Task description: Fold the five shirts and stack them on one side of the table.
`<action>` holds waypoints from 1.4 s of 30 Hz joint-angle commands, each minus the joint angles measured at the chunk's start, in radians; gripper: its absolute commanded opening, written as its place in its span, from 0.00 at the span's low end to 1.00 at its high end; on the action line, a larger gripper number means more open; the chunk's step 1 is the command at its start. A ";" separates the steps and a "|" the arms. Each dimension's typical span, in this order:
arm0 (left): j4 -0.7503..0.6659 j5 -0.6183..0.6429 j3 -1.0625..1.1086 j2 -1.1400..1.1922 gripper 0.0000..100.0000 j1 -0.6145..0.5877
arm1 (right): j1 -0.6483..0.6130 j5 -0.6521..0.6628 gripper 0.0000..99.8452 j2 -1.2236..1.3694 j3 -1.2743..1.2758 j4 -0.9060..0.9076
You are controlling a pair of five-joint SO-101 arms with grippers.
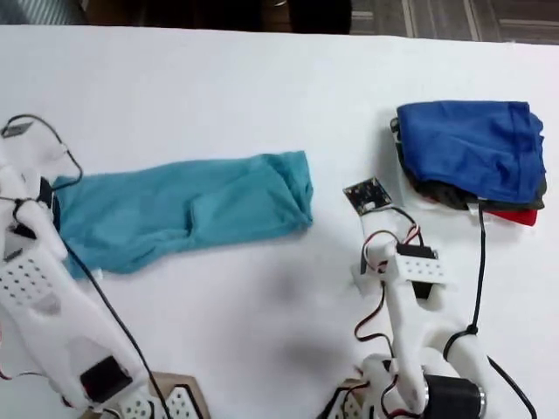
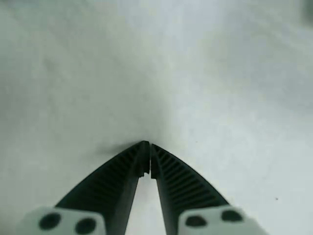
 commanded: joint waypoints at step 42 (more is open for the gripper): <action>-0.370 0.261 0.217 -0.423 0.03 1.066 | 0.019 -0.006 0.02 -0.030 0.017 -0.027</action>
